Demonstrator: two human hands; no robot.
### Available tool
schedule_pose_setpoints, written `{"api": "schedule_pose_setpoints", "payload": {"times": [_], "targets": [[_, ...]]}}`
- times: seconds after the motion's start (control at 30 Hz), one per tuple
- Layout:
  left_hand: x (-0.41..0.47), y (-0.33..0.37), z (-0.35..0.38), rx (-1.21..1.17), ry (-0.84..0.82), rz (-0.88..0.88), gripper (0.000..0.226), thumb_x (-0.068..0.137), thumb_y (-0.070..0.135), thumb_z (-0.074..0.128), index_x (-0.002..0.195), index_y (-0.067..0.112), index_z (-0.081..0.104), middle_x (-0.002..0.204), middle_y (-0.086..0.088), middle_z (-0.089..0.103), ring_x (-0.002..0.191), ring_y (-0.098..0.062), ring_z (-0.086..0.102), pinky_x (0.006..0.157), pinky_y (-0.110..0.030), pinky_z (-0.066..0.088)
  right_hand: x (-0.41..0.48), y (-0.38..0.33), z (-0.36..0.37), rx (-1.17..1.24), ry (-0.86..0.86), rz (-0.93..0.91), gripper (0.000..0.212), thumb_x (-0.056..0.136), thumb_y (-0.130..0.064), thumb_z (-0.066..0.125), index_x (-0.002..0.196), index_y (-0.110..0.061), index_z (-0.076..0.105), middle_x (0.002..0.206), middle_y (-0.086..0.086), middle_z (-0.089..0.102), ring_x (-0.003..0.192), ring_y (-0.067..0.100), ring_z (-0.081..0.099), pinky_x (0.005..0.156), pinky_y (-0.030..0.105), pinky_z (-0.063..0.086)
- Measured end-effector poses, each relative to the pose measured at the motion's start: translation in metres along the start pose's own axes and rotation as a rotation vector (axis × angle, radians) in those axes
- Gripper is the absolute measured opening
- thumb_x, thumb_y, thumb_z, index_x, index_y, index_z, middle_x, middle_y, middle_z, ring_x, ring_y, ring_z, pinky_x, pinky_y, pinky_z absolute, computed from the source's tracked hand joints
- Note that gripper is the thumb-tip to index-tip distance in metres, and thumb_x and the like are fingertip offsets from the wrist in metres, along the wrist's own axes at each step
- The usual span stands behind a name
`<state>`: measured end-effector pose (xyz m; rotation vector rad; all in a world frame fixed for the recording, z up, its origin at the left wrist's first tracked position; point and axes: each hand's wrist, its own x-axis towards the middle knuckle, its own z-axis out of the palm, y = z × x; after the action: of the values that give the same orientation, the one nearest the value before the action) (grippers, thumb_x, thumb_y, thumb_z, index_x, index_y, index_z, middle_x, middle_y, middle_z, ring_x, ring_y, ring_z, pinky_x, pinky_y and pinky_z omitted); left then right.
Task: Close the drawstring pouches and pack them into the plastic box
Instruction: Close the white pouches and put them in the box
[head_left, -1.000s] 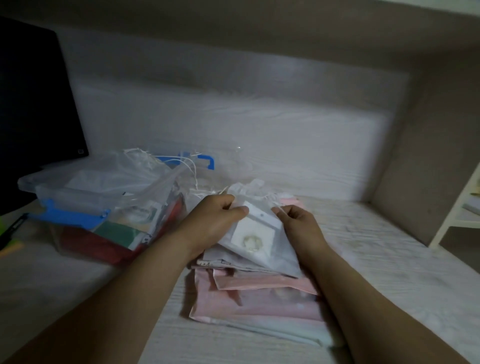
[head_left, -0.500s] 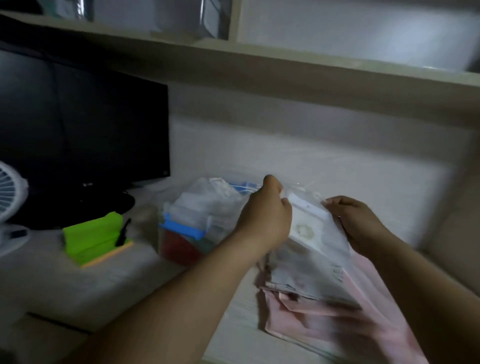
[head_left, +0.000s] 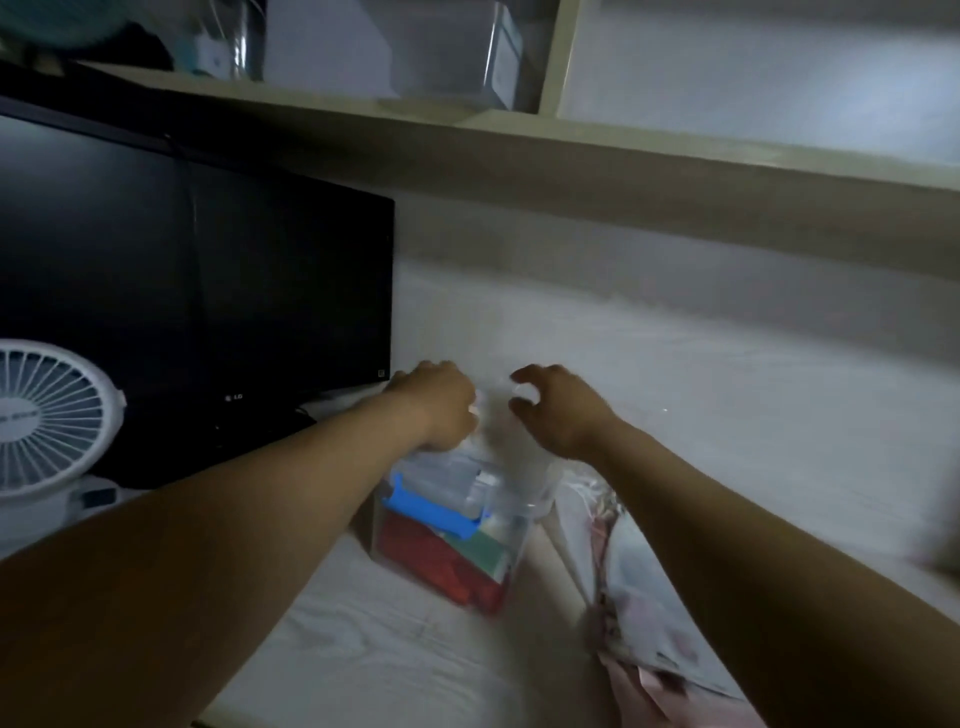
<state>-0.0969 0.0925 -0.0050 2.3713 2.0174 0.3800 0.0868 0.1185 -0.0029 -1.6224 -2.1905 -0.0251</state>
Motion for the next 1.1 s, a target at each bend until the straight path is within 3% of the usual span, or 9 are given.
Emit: {"api": "schedule_pose_setpoints", "payload": {"times": [0.1,0.2,0.27,0.33,0.57,0.7,0.8,0.9,1.1], "targets": [[0.006,0.002,0.009,0.115,-0.158,0.079,0.043,0.107,0.037,0.044,0.148,0.029,0.053,0.153,0.000,0.051,0.138,-0.026,0.047,0.120,-0.049,0.029,0.008,-0.013,0.016,-0.178,-0.279,-0.095,0.056,0.107,-0.036,0.048,0.159,-0.023,0.035,0.161,0.009,0.041,0.144,0.030,0.044,0.116,0.034,0.032],[0.014,0.004,0.016,0.257,-0.306,0.062,0.046,0.107,0.042,0.038,0.149,0.032,0.052,0.154,0.003,0.050,0.146,-0.024,0.039,0.123,-0.059,0.005,0.014,-0.022,0.018,-0.237,-0.561,-0.058,0.047,0.109,-0.026,0.046,0.155,-0.015,0.043,0.159,0.009,0.043,0.146,0.028,0.041,0.115,0.033,0.032],[0.016,0.005,0.019,0.302,-0.358,0.049,0.045,0.106,0.042,0.038,0.146,0.029,0.054,0.151,0.001,0.053,0.146,-0.025,0.039,0.122,-0.061,0.000,0.015,-0.025,0.018,-0.225,-0.652,-0.029,0.046,0.109,-0.020,0.046,0.154,-0.013,0.044,0.160,0.010,0.042,0.147,0.029,0.039,0.117,0.035,0.032],[0.014,0.006,0.017,0.275,-0.325,0.069,0.042,0.107,0.037,0.038,0.144,0.028,0.056,0.149,0.001,0.055,0.144,-0.025,0.042,0.122,-0.061,-0.001,0.012,-0.024,0.017,-0.219,-0.610,-0.014,0.045,0.109,-0.019,0.045,0.153,-0.013,0.045,0.158,0.010,0.044,0.146,0.029,0.041,0.117,0.035,0.033],[-0.005,0.013,-0.002,0.039,-0.057,0.131,0.040,0.107,0.033,0.035,0.129,0.029,0.068,0.134,0.003,0.062,0.129,-0.024,0.053,0.126,-0.056,-0.003,-0.015,0.010,-0.008,0.060,-0.052,-0.066,0.041,0.106,-0.027,0.042,0.144,-0.025,0.057,0.147,0.009,0.056,0.132,0.029,0.054,0.109,0.036,0.042],[-0.016,0.048,-0.005,-0.015,0.015,0.187,0.037,0.106,0.031,0.037,0.125,0.026,0.069,0.133,0.002,0.063,0.125,-0.024,0.055,0.125,-0.053,0.013,-0.053,0.034,-0.027,0.072,0.013,-0.044,0.037,0.107,-0.027,0.042,0.138,-0.023,0.062,0.137,0.006,0.061,0.124,0.027,0.058,0.101,0.034,0.045],[-0.026,0.085,0.003,-0.088,0.137,0.262,0.029,0.103,0.029,0.043,0.116,0.025,0.069,0.124,0.000,0.064,0.118,-0.026,0.055,0.111,-0.047,0.038,-0.084,0.065,-0.038,0.068,0.044,0.011,0.034,0.107,-0.024,0.042,0.131,-0.021,0.066,0.129,0.006,0.065,0.116,0.027,0.061,0.092,0.032,0.045],[-0.038,0.120,0.015,-0.262,0.258,0.342,0.021,0.101,0.021,0.048,0.104,0.022,0.068,0.112,0.000,0.057,0.111,-0.025,0.055,0.099,-0.042,0.046,-0.111,0.099,-0.046,0.124,0.065,0.104,0.032,0.107,-0.022,0.044,0.127,-0.019,0.068,0.129,0.002,0.068,0.117,0.024,0.062,0.097,0.032,0.047],[-0.038,0.165,0.070,-0.414,0.111,0.295,0.014,0.096,0.022,0.050,0.089,0.027,0.061,0.099,0.002,0.069,0.092,-0.022,0.065,0.085,-0.038,0.056,-0.158,0.171,-0.043,0.363,0.123,0.380,0.027,0.104,-0.017,0.050,0.114,-0.009,0.073,0.107,0.007,0.075,0.098,0.025,0.070,0.090,0.039,0.055]]}}
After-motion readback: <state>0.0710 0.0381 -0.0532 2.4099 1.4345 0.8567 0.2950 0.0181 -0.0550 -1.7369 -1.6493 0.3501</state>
